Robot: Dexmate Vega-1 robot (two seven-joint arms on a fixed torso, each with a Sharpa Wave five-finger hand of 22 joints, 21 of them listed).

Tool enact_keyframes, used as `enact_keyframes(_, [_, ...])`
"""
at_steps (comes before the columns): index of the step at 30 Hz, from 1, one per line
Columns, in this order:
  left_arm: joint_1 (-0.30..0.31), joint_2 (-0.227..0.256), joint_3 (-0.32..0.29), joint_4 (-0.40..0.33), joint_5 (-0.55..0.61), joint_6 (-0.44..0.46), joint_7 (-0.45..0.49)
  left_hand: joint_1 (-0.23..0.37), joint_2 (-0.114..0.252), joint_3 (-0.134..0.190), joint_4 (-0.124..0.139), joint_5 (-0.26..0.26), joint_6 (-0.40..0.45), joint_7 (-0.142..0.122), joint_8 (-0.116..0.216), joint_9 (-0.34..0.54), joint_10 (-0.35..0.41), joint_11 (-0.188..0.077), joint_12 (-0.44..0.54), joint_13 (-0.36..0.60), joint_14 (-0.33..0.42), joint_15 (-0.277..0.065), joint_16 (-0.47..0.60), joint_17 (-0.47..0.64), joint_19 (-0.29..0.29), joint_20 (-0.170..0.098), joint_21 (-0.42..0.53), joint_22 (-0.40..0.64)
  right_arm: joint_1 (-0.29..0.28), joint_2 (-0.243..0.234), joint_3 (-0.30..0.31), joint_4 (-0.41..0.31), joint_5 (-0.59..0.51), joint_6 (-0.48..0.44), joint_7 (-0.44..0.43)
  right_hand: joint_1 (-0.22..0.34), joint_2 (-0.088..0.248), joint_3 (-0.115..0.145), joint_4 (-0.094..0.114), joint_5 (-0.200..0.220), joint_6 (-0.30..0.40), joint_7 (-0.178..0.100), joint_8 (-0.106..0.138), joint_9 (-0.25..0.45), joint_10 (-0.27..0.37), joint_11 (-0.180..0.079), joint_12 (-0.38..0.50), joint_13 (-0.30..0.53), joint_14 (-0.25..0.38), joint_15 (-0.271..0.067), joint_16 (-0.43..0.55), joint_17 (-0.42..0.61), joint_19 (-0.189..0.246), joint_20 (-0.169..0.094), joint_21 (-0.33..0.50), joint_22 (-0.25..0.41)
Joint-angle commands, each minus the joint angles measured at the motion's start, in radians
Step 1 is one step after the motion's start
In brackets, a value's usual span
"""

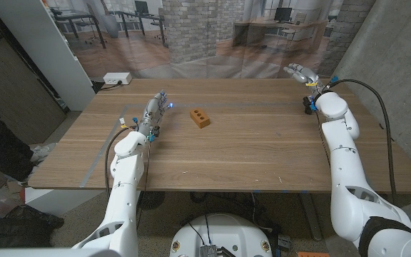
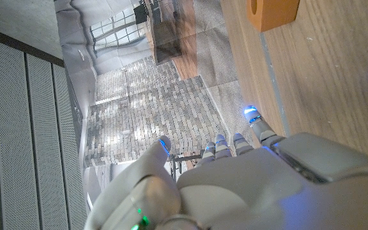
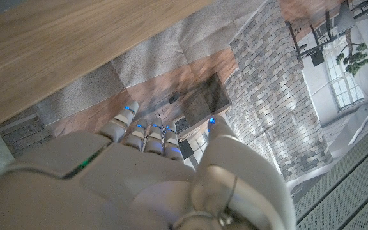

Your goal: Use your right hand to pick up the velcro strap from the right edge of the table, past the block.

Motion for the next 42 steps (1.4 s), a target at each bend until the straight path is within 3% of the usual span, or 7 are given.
enact_keyframes(1, [-0.007, 0.001, -0.002, 0.009, 0.003, -0.004, 0.001, -0.001, -0.002, 0.003, -0.003, 0.007, 0.000, 0.002, 0.004, 0.004, -0.006, 0.004, 0.006, 0.004, -0.021, 0.003, 0.002, 0.004, -0.051, 0.004, -0.002, 0.006, 0.007, -0.032, -0.025, -0.009, -0.086, -0.023, -0.009, 0.012, 0.002, 0.004, -0.007, 0.004, 0.009, -0.001, 0.007, 0.006, 0.007, 0.000, 0.003, 0.003, -0.002, -0.003, 0.002, 0.000, 0.002, -0.008, -0.002, 0.002])
enact_keyframes(14, [-0.012, 0.000, -0.004, 0.017, 0.004, -0.005, 0.003, -0.002, -0.002, 0.003, -0.003, 0.007, 0.000, 0.001, 0.004, 0.004, -0.007, 0.003, 0.006, 0.004, -0.021, 0.002, 0.002, 0.004, -0.050, 0.005, -0.006, 0.006, 0.015, -0.046, -0.046, -0.013, -0.167, -0.070, -0.028, 0.021, 0.006, 0.011, -0.013, 0.004, 0.013, -0.008, 0.007, 0.006, 0.012, -0.012, 0.002, 0.003, -0.003, -0.009, 0.001, 0.000, 0.001, -0.011, -0.003, 0.002])
enact_keyframes(23, [-0.013, 0.000, -0.006, 0.018, 0.006, -0.006, 0.006, -0.003, -0.002, 0.003, -0.004, 0.007, 0.000, 0.002, 0.004, 0.004, -0.007, 0.005, 0.006, 0.004, -0.020, 0.003, 0.002, 0.003, -0.049, 0.005, -0.009, 0.006, 0.017, -0.051, -0.066, -0.019, -0.225, -0.103, -0.041, 0.047, 0.029, 0.037, -0.019, 0.011, 0.016, -0.023, 0.005, 0.007, 0.012, -0.033, -0.001, 0.004, 0.000, -0.029, 0.002, 0.001, 0.006, -0.030, -0.002, 0.001])
enact_keyframes(42, [-0.005, -0.003, -0.007, 0.004, 0.009, 0.004, 0.012, -0.004, -0.002, 0.003, -0.004, 0.007, -0.001, 0.001, 0.003, 0.004, -0.007, 0.005, 0.006, 0.004, -0.020, 0.003, 0.002, 0.003, -0.048, 0.006, -0.014, 0.006, 0.021, -0.067, -0.119, -0.055, -0.379, -0.209, -0.034, 0.096, 0.027, 0.072, -0.039, 0.016, -0.010, -0.036, -0.005, 0.008, -0.006, -0.049, -0.010, 0.003, -0.005, -0.042, -0.001, 0.000, 0.008, -0.042, -0.003, 0.000])
